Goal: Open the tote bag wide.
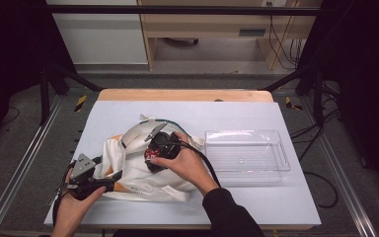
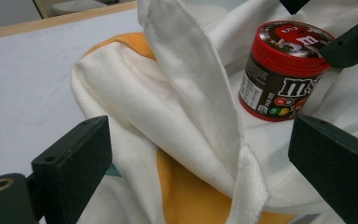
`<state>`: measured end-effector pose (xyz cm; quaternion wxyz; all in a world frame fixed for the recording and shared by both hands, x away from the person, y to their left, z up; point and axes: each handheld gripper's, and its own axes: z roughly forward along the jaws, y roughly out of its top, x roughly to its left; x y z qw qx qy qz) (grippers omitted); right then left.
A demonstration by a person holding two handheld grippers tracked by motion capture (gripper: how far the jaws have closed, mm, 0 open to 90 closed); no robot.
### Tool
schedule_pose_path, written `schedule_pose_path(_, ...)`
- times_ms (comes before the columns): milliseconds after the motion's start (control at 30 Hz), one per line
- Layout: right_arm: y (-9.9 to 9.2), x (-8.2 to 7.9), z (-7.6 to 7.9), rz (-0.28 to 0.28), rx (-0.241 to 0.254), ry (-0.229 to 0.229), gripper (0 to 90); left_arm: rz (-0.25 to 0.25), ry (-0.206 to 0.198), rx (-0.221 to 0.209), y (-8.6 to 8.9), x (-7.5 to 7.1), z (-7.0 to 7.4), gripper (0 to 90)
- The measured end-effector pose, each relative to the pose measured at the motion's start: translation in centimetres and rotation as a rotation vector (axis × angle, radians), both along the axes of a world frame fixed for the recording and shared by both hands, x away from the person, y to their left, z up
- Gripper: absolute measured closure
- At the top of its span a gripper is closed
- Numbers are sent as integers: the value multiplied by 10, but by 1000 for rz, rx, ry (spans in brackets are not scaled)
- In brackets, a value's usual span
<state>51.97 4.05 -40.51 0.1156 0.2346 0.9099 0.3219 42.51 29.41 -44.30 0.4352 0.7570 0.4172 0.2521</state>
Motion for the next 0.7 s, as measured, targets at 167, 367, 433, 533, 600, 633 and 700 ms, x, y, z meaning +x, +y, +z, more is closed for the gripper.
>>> schedule_pose_path(167, 1, 2, -2, 24, -7, 11, 142, -4, 0, 5, -1, 0, 0, 56)
schedule_pose_path(367, 4, 4, -4, 38, -26, 28, 142, -7, 3, 7, -1, 1, -1, 56)
schedule_pose_path(433, 5, 5, -5, 38, -30, 33, 142, -8, 2, 11, -1, 1, -1, 56)
schedule_pose_path(533, 6, 6, -7, 40, -42, 44, 142, -8, 3, 7, -1, 0, -1, 56)
schedule_pose_path(600, 7, 8, -9, 45, -50, 52, 142, -7, 3, 7, -1, 0, -1, 56)
schedule_pose_path(633, 7, 9, -10, 47, -56, 50, 143, -7, 2, 7, -1, 1, -1, 56)
schedule_pose_path(700, 8, 9, -11, 46, -66, 60, 144, -7, 4, 4, -1, 1, -2, 56)
